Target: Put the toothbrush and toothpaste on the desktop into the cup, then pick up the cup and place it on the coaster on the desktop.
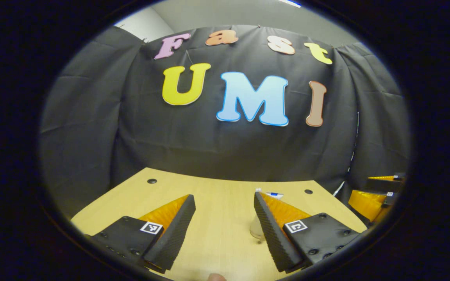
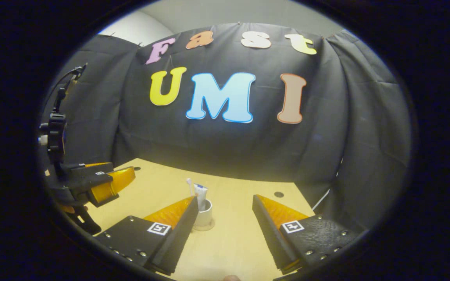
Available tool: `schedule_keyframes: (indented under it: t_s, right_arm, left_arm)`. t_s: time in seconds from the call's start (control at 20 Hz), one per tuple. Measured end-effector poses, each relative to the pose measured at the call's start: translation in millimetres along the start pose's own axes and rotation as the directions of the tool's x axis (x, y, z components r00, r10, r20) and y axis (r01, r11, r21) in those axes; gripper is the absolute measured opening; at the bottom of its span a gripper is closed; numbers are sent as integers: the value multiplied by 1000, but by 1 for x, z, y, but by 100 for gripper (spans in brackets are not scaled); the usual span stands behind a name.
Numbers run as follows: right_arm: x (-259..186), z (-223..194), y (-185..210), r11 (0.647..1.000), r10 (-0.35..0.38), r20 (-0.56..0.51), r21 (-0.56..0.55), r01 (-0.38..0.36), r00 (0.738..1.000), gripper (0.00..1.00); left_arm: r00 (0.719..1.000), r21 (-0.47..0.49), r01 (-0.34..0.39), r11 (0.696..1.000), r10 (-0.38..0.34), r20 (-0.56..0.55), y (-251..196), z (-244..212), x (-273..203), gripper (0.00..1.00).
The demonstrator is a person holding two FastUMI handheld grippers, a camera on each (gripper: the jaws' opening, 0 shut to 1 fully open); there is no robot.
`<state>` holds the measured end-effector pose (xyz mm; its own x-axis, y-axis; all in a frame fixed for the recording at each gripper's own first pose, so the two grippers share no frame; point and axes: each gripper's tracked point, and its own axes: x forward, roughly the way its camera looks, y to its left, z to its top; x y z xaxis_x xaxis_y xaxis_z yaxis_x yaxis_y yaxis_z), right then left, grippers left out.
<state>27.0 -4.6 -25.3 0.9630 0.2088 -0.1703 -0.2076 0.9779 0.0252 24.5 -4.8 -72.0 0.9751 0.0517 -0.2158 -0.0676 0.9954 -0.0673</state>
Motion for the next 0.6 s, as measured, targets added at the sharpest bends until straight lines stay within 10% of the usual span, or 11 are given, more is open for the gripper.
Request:
schedule_keyframes:
  t_s: [0.6]
  right_arm:
    - [-12, 35, 2, 997, -82, 154, 1, 83, 985, 88]
  left_arm:
    - [985, 87, 61, 994, -74, 155, -11, 43, -27, 96]
